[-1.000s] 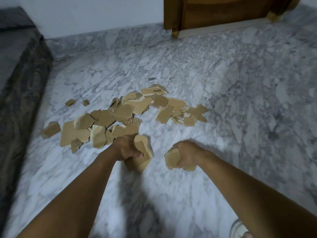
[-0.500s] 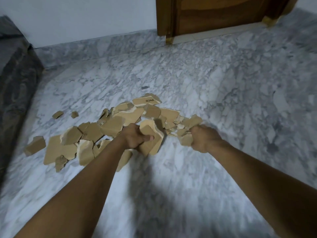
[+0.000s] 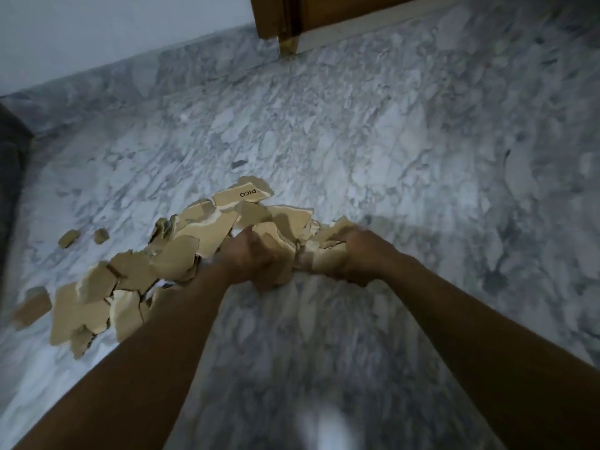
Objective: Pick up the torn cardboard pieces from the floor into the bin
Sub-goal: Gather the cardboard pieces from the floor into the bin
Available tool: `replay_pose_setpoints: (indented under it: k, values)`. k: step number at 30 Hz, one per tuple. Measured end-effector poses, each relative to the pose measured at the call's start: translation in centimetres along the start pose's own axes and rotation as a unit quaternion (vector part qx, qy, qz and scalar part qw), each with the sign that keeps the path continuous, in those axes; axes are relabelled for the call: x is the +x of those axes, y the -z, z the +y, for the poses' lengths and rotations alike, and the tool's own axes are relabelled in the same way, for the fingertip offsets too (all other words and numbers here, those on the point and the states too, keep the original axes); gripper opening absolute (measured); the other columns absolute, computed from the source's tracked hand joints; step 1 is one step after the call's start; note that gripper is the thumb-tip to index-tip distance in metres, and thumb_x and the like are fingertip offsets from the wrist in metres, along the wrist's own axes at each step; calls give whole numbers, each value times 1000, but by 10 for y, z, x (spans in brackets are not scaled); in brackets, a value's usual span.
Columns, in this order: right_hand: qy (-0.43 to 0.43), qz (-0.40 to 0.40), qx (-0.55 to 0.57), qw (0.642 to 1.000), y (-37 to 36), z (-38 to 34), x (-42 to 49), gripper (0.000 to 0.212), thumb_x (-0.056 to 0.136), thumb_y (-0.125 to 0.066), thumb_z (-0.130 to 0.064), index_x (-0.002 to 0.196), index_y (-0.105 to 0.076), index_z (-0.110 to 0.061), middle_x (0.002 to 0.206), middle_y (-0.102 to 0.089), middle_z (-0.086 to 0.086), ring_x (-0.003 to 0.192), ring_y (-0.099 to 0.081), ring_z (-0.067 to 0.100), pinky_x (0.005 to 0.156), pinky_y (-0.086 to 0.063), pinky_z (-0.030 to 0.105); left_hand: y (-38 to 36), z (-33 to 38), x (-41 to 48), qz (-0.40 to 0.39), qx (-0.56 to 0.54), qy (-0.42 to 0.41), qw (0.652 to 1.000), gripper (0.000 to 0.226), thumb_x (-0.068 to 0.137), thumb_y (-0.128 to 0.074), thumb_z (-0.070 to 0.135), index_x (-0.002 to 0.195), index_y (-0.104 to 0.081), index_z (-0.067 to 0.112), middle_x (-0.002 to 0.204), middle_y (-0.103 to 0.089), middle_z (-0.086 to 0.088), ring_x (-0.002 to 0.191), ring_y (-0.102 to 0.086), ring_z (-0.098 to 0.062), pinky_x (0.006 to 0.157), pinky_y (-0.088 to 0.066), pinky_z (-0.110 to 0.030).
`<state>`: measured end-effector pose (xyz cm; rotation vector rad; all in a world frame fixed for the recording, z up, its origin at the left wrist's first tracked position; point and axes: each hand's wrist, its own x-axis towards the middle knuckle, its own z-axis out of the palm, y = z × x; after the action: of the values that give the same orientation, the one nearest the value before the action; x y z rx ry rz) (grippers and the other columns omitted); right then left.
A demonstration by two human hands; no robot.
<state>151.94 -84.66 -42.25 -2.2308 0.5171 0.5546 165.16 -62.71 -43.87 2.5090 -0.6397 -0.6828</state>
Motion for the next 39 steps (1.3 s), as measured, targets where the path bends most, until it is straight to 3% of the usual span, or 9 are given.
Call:
replay_pose_setpoints:
  k: [5, 8, 13, 20, 27, 31, 34, 37, 39]
  values:
    - [95, -23, -189, 977, -36, -5, 34, 31, 76, -65, -39, 97, -70, -17, 103, -69, 8, 100, -66, 28, 90, -53, 37, 12, -10, -7, 5, 71, -35, 997, 82, 78, -80, 32, 140, -26, 23, 99, -68, -13, 95, -65, -36, 79, -51, -38]
    - [101, 22, -231, 968, -63, -5, 37, 38, 78, -67, -32, 113, -66, -17, 121, -63, 9, 115, -58, 32, 92, -48, 39, 8, -25, -9, 30, 76, -51, 995, 91, 72, -82, 44, 142, -27, 28, 104, -68, -14, 98, -63, -38, 76, -46, -36]
    - [61, 22, -103, 993, -67, -27, 18, 38, 89, -62, -32, 127, -55, -27, 127, -51, -6, 114, -55, 22, 75, -37, 32, 11, -42, 1, 46, 61, -74, 994, 74, 66, -84, 52, 130, -51, 32, 87, -65, -2, 86, -60, -24, 68, -44, -28]
    - [-35, -49, 56, 997, -43, -23, -21, 43, 71, -87, -28, 108, -66, -20, 106, -71, 5, 99, -67, 28, 82, -58, 41, 45, -38, 28, -43, -179, -48, 982, 35, 67, -90, 23, 99, -77, 16, 89, -76, 5, 84, -70, -9, 70, -51, -16]
    - [-128, -7, 173, 977, -16, 4, -63, 39, 69, -87, -14, 106, -75, -9, 97, -74, 11, 94, -71, 31, 62, -58, 31, 52, 15, 43, -155, 10, -108, 982, 38, 77, -79, 46, 104, -71, 20, 99, -72, 1, 91, -65, -16, 73, -48, -27]
    - [-145, 54, 143, 977, -25, 13, -61, 40, 67, -88, -19, 104, -75, -9, 101, -72, 10, 95, -69, 28, 69, -57, 31, 48, 36, 48, -164, 85, -121, 975, 27, 77, -80, 42, 72, -63, 23, 72, -64, 3, 70, -58, -10, 60, -41, -26]
    - [-151, 39, 142, 978, -46, 8, -45, 57, 55, -89, -30, 106, -72, -10, 104, -70, 7, 98, -66, 27, 82, -58, 38, 43, 35, 60, -179, 116, -126, 969, 31, 73, -81, 48, 78, -68, 21, 80, -69, -2, 82, -65, -19, 73, -49, -31]
    - [-218, 22, -26, 975, -79, 7, -25, 78, 62, -66, -44, 132, -46, -16, 141, -42, 9, 127, -46, 30, 108, -40, 38, 39, 28, 73, -187, 145, -140, 962, 38, 71, -82, 48, 91, -74, 18, 91, -73, -2, 91, -67, -20, 88, -53, -36]
    - [-179, 51, -68, 980, -91, 10, -15, 74, 60, -58, -47, 128, -44, -23, 139, -43, 10, 124, -50, 29, 98, -40, 28, 36, 28, 80, -197, 155, -155, 956, 46, 69, -82, 49, 101, -74, 17, 110, -72, -5, 102, -66, -21, 97, -51, -39]
